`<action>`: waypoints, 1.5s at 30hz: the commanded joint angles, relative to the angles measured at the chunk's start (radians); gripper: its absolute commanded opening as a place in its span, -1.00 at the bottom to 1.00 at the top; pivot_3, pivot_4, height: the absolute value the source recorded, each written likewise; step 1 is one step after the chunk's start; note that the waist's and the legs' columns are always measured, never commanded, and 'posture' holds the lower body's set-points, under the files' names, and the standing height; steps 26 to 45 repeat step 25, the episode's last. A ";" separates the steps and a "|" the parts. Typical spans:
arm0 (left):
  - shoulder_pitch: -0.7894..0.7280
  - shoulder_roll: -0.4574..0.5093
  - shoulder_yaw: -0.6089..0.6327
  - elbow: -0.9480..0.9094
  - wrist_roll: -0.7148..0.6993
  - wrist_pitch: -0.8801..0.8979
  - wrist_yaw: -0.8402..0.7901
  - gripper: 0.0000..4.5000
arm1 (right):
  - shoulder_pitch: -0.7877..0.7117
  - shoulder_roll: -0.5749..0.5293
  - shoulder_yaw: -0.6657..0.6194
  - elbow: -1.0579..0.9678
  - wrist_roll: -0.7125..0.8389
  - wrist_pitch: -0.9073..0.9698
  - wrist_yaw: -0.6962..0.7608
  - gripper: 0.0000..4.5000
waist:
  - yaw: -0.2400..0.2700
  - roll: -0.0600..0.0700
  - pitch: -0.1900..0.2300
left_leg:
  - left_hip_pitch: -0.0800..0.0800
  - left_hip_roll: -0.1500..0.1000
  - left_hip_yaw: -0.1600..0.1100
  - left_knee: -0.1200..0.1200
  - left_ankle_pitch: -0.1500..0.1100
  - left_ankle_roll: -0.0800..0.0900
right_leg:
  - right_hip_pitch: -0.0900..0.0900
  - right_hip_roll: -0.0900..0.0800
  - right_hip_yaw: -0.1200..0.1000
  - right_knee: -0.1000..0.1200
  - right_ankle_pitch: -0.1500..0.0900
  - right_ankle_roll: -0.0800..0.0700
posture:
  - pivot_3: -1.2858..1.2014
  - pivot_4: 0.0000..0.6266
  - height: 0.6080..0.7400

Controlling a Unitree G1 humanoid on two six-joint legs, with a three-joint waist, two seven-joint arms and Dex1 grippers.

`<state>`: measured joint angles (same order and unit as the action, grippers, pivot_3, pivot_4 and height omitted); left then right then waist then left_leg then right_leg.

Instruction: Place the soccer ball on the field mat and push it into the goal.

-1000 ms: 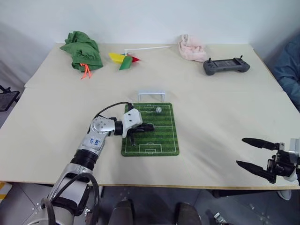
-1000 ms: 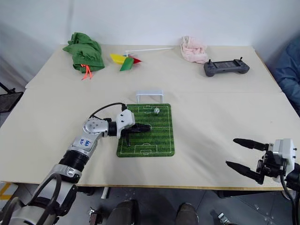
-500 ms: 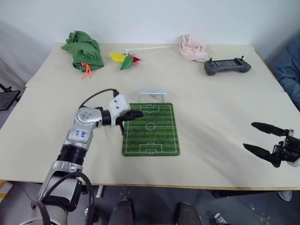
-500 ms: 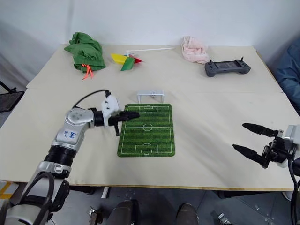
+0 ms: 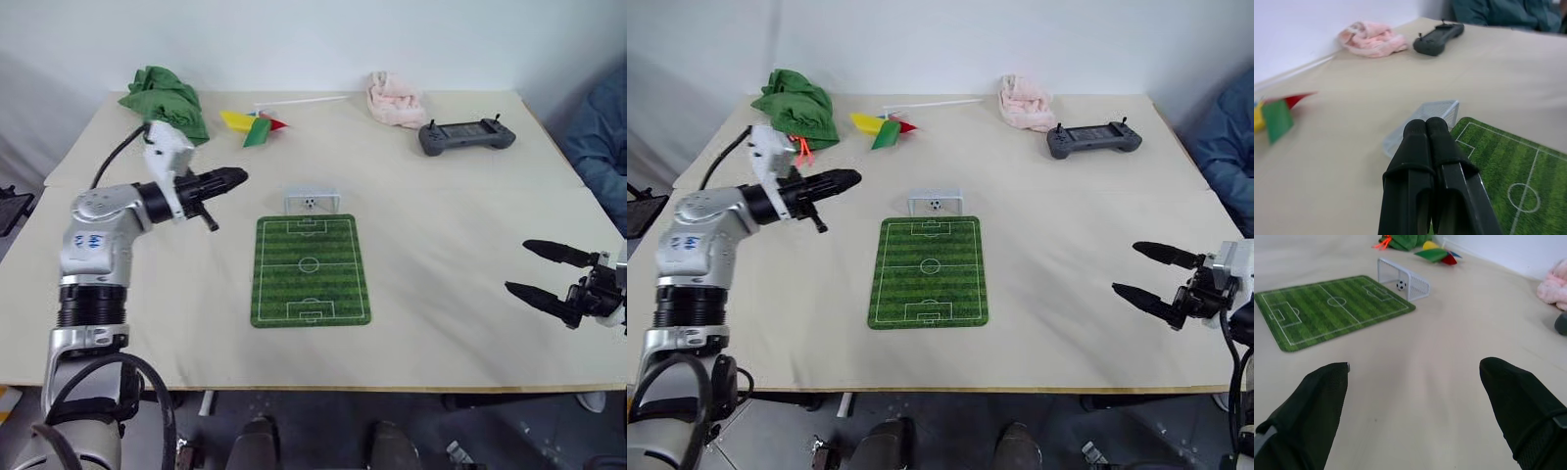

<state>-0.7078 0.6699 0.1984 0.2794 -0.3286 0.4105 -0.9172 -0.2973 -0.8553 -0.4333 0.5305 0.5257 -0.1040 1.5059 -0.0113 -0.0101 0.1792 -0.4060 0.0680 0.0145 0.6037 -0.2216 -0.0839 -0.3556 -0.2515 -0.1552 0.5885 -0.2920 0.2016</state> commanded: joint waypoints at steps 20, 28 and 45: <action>0.459 0.084 0.292 -0.224 -0.162 -0.005 0.013 0.99 | -0.081 -0.013 0.058 0.081 -0.039 -0.044 0.007 1.00 | 0.005 0.000 0.000 | 0.000 0.000 0.000 0.000 0.000 0.000 | -0.001 0.000 0.001 0.001 0.000 0.000 | 0.03 -0.52 1.00; 0.520 0.063 0.317 -0.242 -0.175 -0.013 0.038 0.99 | -0.068 0.009 0.052 0.057 -0.039 -0.054 -0.028 1.00 | 0.004 0.000 0.000 | 0.000 0.000 0.001 0.000 0.000 0.000 | -0.002 0.000 0.001 0.001 0.000 0.000 | 0.03 -0.52 1.00; 0.520 0.063 0.317 -0.242 -0.175 -0.013 0.038 0.99 | -0.068 0.009 0.052 0.057 -0.039 -0.054 -0.028 1.00 | 0.004 0.000 0.000 | 0.000 0.000 0.001 0.000 0.000 0.000 | -0.002 0.000 0.001 0.001 0.000 0.000 | 0.03 -0.52 1.00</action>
